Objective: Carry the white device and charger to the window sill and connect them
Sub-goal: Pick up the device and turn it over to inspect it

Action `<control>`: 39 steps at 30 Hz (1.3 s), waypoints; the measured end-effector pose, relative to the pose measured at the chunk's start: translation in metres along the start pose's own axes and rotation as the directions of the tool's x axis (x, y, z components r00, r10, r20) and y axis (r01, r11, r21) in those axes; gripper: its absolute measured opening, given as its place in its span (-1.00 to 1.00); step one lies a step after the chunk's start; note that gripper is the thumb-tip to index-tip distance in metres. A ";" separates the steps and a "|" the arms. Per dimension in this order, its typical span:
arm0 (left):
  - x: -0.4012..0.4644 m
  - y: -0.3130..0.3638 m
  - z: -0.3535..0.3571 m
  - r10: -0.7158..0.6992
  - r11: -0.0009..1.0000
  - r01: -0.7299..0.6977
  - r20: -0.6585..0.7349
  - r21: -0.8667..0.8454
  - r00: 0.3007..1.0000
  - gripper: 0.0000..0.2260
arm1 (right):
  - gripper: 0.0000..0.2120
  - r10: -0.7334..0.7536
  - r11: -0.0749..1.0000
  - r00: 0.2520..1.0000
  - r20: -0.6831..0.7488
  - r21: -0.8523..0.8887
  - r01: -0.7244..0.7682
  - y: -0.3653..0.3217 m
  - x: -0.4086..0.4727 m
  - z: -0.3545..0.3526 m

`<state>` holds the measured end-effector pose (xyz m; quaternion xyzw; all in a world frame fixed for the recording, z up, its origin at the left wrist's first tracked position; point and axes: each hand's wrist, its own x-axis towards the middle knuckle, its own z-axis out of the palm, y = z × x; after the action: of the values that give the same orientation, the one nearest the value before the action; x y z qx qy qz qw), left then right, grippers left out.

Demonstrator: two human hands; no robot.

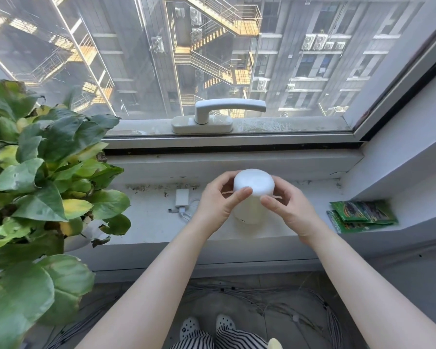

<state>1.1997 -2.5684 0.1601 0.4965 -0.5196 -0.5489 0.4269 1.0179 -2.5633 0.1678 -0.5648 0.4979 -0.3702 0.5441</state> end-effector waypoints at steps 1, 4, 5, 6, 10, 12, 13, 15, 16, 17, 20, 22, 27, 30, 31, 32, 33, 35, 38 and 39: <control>-0.001 0.004 -0.001 -0.016 1.000 0.016 -0.016 -0.012 1.000 -0.46 | -0.49 0.000 1.000 1.000 0.021 -0.002 0.000 -0.003 -0.001 0.000; -0.004 0.013 -0.004 -0.089 0.995 0.087 -0.046 -0.041 0.995 -0.48 | -0.44 0.005 1.000 0.998 0.059 0.029 -0.007 -0.009 -0.005 0.003; -0.005 0.015 -0.004 -0.107 0.993 0.104 -0.053 -0.048 0.993 -0.49 | -0.42 0.011 0.999 0.998 0.061 0.047 -0.014 -0.011 -0.006 0.005; -0.006 0.017 -0.004 -0.123 0.991 0.120 -0.059 -0.053 0.991 -0.48 | -0.42 0.022 0.998 0.998 0.059 0.063 -0.026 -0.012 -0.006 0.008; -0.009 0.019 -0.008 -0.194 0.981 0.193 -0.062 -0.028 0.979 -0.29 | -0.43 0.077 0.993 0.995 0.064 0.082 -0.082 -0.015 -0.008 0.014; -0.011 0.018 -0.011 -0.238 0.971 0.237 -0.040 -0.014 0.971 -0.25 | -0.46 0.100 0.992 0.992 0.072 0.066 -0.104 -0.015 -0.009 0.016; -0.012 0.018 -0.012 -0.258 0.966 0.258 -0.021 -0.007 0.966 -0.24 | -0.49 0.114 0.991 0.991 0.075 0.058 -0.118 -0.015 -0.009 0.017; -0.016 0.019 -0.012 -0.294 0.956 0.294 0.015 0.008 0.956 -0.24 | -0.54 0.148 0.988 0.985 0.090 0.030 -0.152 -0.016 -0.010 0.017; -0.017 0.019 -0.012 -0.310 0.951 0.310 0.023 0.017 0.950 -0.24 | -0.55 0.163 0.986 0.982 0.099 0.001 -0.164 -0.016 -0.011 0.017; -0.019 0.020 -0.012 -0.321 0.947 0.320 0.026 0.031 0.947 -0.25 | -0.56 0.176 0.984 0.979 0.105 -0.036 -0.173 -0.016 -0.011 0.017; -0.021 0.021 -0.013 -0.340 0.938 0.336 0.038 0.083 0.940 -0.41 | -0.57 0.209 0.974 0.969 0.130 -0.116 -0.195 -0.018 -0.011 0.016; -0.023 0.022 -0.013 -0.342 0.938 0.339 0.046 0.074 0.938 -0.48 | -0.56 0.219 0.971 0.964 0.149 -0.130 -0.200 -0.021 -0.011 0.015; -0.026 0.019 -0.013 -0.367 0.920 0.366 0.020 -0.136 0.930 -0.40 | -0.56 0.218 0.975 0.967 0.132 -0.065 -0.211 -0.027 -0.013 0.011; -0.028 0.018 -0.013 -0.420 0.867 0.403 0.008 -0.293 0.908 -0.43 | -0.52 0.239 0.968 0.964 0.119 0.049 -0.246 -0.026 -0.015 0.008; -0.029 0.018 -0.012 -0.430 0.842 0.407 0.016 -0.354 0.903 -0.47 | -0.53 0.245 0.960 0.962 0.121 0.109 -0.258 -0.026 -0.016 0.008; -0.030 0.018 -0.011 -0.435 0.812 0.408 0.032 -0.419 0.900 -0.50 | -0.52 0.240 0.951 0.962 0.129 0.168 -0.259 -0.025 -0.017 0.008; -0.031 0.018 -0.010 -0.436 0.778 0.405 0.052 -0.480 0.899 -0.53 | -0.49 0.224 0.944 0.965 0.136 0.216 -0.250 -0.024 -0.018 0.009; -0.033 0.018 -0.007 -0.428 0.699 0.397 0.097 -0.595 0.898 -0.56 | -0.41 0.194 0.936 0.972 0.134 0.273 -0.224 -0.023 -0.018 0.010; -0.034 0.019 -0.003 -0.428 0.606 0.406 0.150 -0.684 0.891 -0.55 | -0.36 0.182 0.934 0.977 0.111 0.292 -0.207 -0.022 -0.017 0.012; -0.034 0.019 -0.003 -0.429 0.608 0.411 0.154 -0.679 0.890 -0.55 | -0.36 0.185 0.931 0.976 0.111 0.299 -0.210 -0.022 -0.016 0.013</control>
<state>1.2065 -2.5371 0.1821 0.4135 -0.1384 -0.7812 0.4467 1.0301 -2.5465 0.1899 -0.4344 0.4656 -0.3637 0.6799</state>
